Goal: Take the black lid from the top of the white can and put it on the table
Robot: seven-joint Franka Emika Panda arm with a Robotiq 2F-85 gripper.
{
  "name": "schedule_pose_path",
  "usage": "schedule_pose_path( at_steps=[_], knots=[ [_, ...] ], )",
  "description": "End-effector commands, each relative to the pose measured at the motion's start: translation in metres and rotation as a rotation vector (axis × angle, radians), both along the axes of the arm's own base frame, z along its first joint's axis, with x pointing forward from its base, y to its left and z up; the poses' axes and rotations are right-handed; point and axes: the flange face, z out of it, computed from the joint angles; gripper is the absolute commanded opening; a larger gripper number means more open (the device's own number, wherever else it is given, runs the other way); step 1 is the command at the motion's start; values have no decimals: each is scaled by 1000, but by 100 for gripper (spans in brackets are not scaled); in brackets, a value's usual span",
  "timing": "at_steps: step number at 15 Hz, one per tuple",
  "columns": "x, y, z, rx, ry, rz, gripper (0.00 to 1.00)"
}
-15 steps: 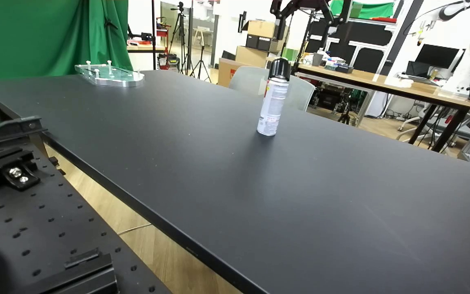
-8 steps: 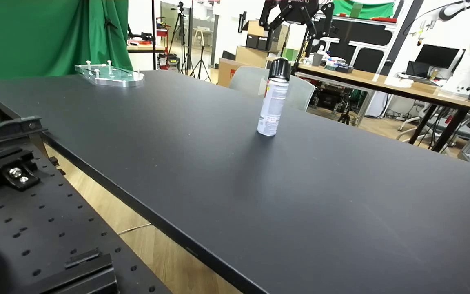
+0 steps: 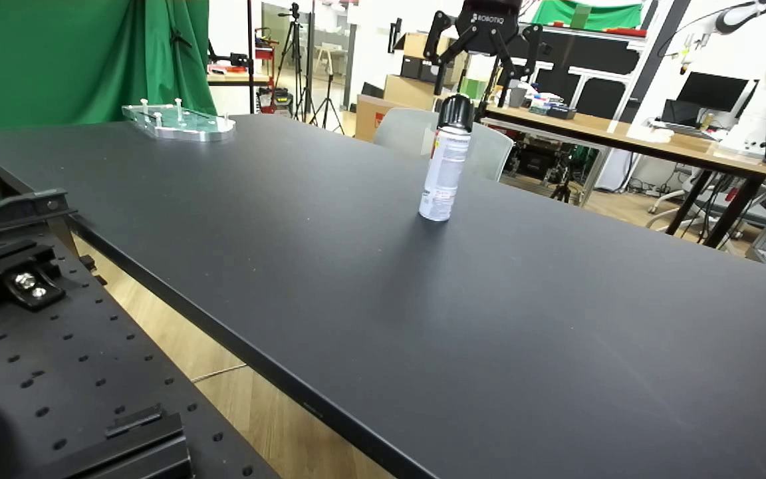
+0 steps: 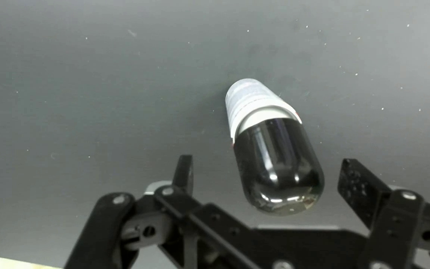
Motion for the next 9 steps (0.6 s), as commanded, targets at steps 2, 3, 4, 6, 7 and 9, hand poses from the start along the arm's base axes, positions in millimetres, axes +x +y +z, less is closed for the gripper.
schedule_pose_path(
  at_steps=[2,3,4,6,7,9],
  knots=[
    [12,8,-4,-2,12,44,100],
    [12,11,-5,0,16,54,100],
    [13,14,-6,4,14,60,75],
    [13,20,-6,9,16,74,68],
    [13,22,-5,11,16,80,60],
    [11,24,0,14,9,88,45]
  ],
)
